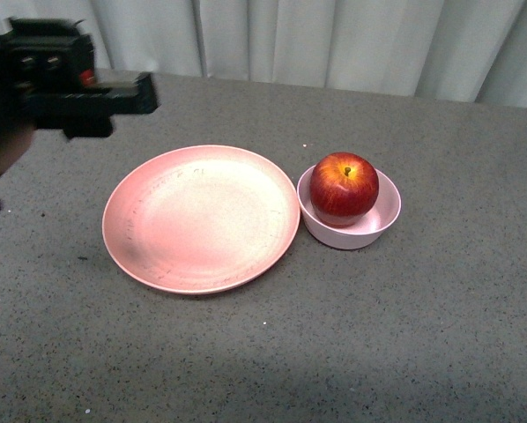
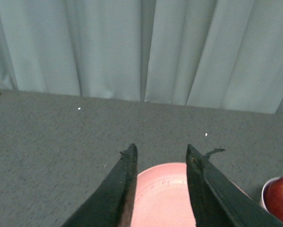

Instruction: Move apple from plate to bowl

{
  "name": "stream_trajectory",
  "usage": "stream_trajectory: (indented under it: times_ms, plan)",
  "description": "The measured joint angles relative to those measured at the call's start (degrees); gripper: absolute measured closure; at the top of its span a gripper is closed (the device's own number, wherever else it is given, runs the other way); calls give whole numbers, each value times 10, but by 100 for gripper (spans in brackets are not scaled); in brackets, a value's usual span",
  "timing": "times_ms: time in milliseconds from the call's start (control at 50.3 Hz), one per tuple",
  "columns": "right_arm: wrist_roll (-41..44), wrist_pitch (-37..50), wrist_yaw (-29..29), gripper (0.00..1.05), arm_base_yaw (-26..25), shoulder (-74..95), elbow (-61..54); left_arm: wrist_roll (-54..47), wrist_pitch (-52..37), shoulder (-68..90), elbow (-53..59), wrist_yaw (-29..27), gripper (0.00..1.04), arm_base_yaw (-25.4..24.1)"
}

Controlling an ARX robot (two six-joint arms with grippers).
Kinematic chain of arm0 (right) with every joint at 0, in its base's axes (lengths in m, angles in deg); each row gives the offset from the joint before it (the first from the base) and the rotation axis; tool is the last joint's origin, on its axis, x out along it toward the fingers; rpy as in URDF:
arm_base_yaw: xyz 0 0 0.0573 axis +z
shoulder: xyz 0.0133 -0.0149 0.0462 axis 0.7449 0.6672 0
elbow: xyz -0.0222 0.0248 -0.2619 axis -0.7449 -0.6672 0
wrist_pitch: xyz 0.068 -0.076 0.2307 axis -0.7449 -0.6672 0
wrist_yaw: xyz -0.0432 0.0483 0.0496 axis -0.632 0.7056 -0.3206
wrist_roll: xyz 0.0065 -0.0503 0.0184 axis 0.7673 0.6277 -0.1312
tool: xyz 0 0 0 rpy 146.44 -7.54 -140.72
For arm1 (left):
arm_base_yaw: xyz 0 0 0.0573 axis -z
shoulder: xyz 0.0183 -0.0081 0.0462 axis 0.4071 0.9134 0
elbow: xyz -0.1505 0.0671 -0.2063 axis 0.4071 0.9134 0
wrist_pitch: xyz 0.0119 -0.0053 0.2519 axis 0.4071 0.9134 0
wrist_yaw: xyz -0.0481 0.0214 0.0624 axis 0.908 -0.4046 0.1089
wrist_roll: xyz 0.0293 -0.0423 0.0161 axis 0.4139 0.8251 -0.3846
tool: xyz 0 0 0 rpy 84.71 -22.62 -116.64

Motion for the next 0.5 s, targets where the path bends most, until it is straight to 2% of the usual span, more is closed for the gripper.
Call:
stream_trajectory:
  times_ms: [60,139,278,497]
  plan:
    - [0,0,0,9,0,0,0,-1,6,-33,35,13,82,-18]
    - [0,0,-1,9,0,0,0,-2,24,-98,82,39,100,-52]
    - [0,0,-1,9,0,0,0,-6,75,-200,135,86,101,-93]
    - [0,0,-1,9,0,0,0,-7,176,-344,177,130,101,-140]
